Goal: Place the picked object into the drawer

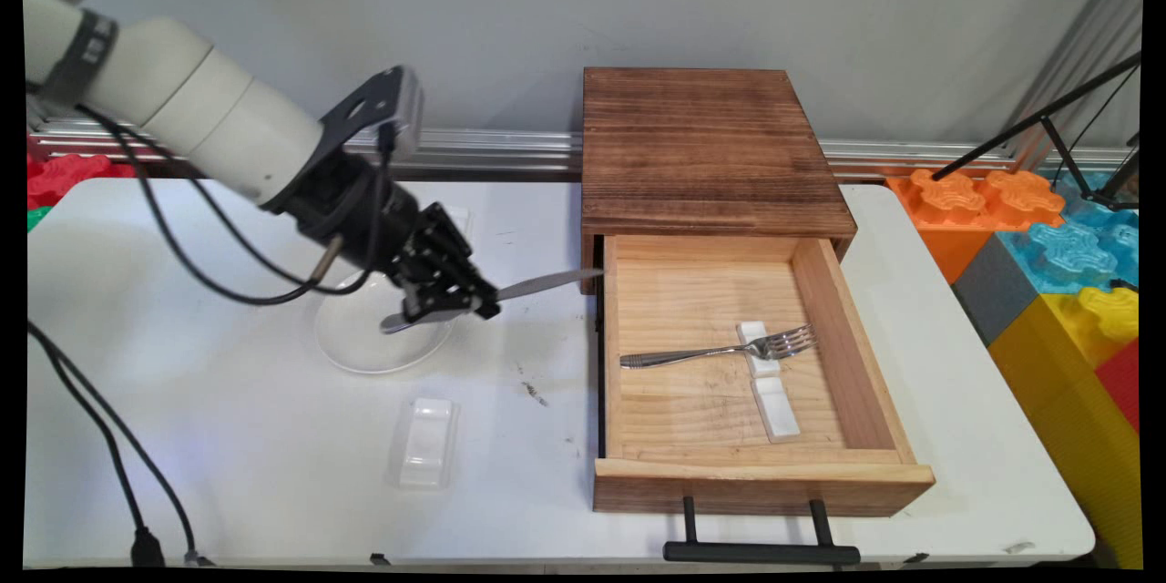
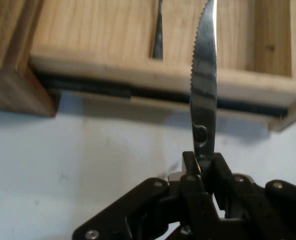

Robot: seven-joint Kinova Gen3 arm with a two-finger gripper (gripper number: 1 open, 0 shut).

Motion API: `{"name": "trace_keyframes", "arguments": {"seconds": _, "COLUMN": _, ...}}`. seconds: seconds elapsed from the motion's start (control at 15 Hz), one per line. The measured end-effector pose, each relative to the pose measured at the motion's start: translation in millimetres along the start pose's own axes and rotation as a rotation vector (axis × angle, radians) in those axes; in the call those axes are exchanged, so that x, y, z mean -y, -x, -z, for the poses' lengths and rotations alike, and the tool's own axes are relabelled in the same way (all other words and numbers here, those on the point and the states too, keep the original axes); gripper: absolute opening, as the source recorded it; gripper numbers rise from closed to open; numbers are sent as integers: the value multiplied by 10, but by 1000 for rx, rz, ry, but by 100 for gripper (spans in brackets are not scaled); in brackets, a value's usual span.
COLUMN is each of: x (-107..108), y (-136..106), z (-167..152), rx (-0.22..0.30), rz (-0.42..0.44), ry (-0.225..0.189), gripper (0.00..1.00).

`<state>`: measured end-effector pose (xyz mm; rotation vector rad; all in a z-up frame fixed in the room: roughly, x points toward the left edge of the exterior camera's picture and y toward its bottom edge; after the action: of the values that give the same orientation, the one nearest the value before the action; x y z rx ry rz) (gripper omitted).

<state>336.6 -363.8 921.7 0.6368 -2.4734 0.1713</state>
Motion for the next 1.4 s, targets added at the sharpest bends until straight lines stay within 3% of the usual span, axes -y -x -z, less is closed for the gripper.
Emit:
{"name": "trace_keyframes", "arguments": {"seconds": 0.73, "x": -185, "y": -945, "z": -329, "rx": -44, "rz": -5, "ry": 34, "gripper": 0}}
{"name": "trace_keyframes", "arguments": {"seconds": 1.4, "x": -312, "y": -1462, "z": -903, "rx": -52, "rz": -53, "ry": 50, "gripper": 0}}
